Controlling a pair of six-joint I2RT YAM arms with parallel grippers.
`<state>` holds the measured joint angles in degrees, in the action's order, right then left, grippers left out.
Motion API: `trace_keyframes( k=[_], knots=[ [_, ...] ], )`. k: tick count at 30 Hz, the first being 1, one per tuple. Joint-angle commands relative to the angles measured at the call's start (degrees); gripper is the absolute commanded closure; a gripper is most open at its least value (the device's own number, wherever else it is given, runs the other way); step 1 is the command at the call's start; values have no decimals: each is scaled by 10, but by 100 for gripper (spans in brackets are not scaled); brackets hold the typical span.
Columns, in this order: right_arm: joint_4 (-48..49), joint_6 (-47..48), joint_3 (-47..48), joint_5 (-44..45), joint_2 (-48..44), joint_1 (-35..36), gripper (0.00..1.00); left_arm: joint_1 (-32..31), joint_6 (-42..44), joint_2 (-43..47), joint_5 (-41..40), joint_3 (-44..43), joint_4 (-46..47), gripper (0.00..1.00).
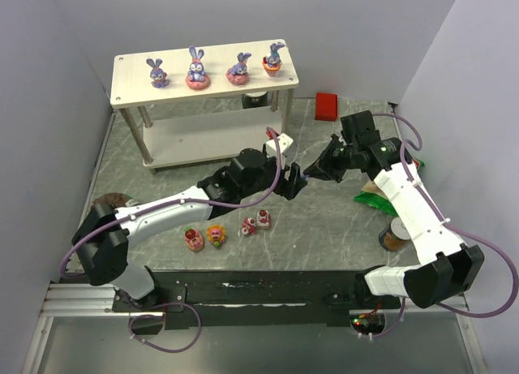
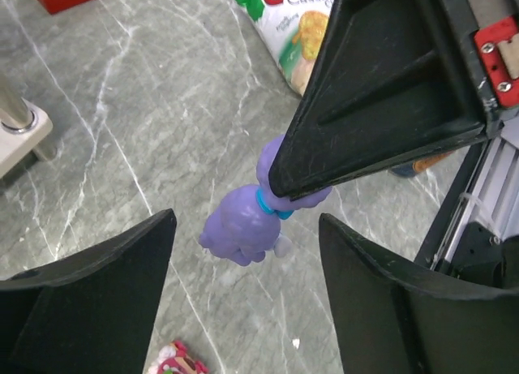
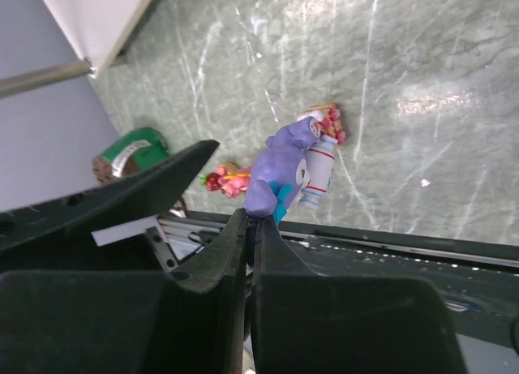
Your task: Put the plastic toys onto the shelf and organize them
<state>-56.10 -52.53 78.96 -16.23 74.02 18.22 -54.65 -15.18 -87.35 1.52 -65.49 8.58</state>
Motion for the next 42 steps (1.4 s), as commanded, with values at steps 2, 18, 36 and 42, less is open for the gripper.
trace_keyframes(
  k=[2, 18, 36, 42],
  knots=[
    [28, -25, 36, -22, -21, -12, 100, -10, -1, -12, -35, -24, 38, 34],
    [49, -32, 29, -77, -19, -33, 100, -13, 23, -52, -40, -50, 42, 70],
    [103, 9, 39, -51, -54, -72, 18, 74, 62, -20, 88, -124, -81, 99],
    [95, 31, 49, -43, -46, -108, 15, 191, 111, 29, 210, -186, -215, 99]
  ],
)
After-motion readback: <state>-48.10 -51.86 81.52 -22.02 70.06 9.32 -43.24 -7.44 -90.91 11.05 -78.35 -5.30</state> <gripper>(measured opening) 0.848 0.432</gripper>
